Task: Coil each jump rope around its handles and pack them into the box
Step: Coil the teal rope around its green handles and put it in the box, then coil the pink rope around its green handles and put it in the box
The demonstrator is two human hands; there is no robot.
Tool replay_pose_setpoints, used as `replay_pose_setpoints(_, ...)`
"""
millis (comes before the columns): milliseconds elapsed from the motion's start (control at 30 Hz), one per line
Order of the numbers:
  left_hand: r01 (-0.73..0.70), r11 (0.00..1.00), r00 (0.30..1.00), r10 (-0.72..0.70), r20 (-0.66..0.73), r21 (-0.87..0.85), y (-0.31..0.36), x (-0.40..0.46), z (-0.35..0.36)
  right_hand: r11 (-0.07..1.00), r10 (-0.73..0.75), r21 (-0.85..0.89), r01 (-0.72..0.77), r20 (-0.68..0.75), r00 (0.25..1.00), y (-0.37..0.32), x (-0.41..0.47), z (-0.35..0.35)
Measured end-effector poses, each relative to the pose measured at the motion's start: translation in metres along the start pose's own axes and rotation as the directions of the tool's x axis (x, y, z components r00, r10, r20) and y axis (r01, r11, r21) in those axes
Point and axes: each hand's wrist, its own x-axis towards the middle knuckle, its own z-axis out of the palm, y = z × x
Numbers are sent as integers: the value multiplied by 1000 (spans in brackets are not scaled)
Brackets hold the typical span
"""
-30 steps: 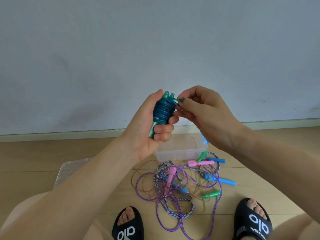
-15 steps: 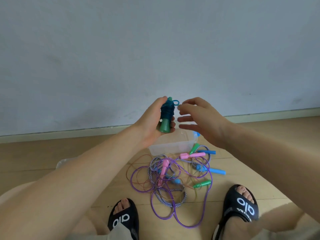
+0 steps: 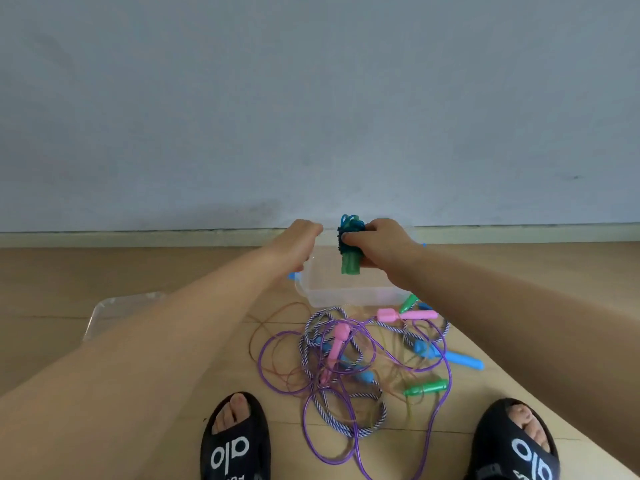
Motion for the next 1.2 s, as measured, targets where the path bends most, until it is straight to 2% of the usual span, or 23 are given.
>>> replay_pose_setpoints(133,28,925,992,22,-125,380,-43,71,-9,984,148,94,-149,11,989,31,74,11)
replay_pose_setpoints(233,5,872,989,69,-133,490,-73,113,-1,971,232,54,-231,-12,973,59,128,25)
replay_pose_setpoints(400,-146,917,936,250,-247,372,-109,158,11,925,331,-210,-316,39,943,111,194,63)
replay_pose_setpoints(567,-291,900,889,380,-255,325,-128,173,20,899,343,-318,-301,81,936,137,228,92)
replay_pose_setpoints(733,-296,882,893,391,-221,367,-128,171,17,804,262,-570,-170,82,962,145,229,95)
replay_pose_setpoints(867,-149,887,935,270,-230,437,-118,159,12,719,151,-693,-59,72,986,119,199,75)
replay_pose_setpoints(967,-86,862,925,256,-281,500,-106,135,13,716,-51,-697,43,9,999,95,166,52)
replay_pose_setpoints(1067,-126,795,895,350,-278,593,-93,104,18,755,-295,-641,139,-142,945,83,125,31)
replay_pose_setpoints(1133,-186,771,883,403,-241,609,-88,86,23,782,-361,-595,186,-189,913,88,98,23)
replay_pose_setpoints(1200,-236,765,883,426,-197,599,-86,67,32,774,-360,-606,187,-178,916,108,69,19)
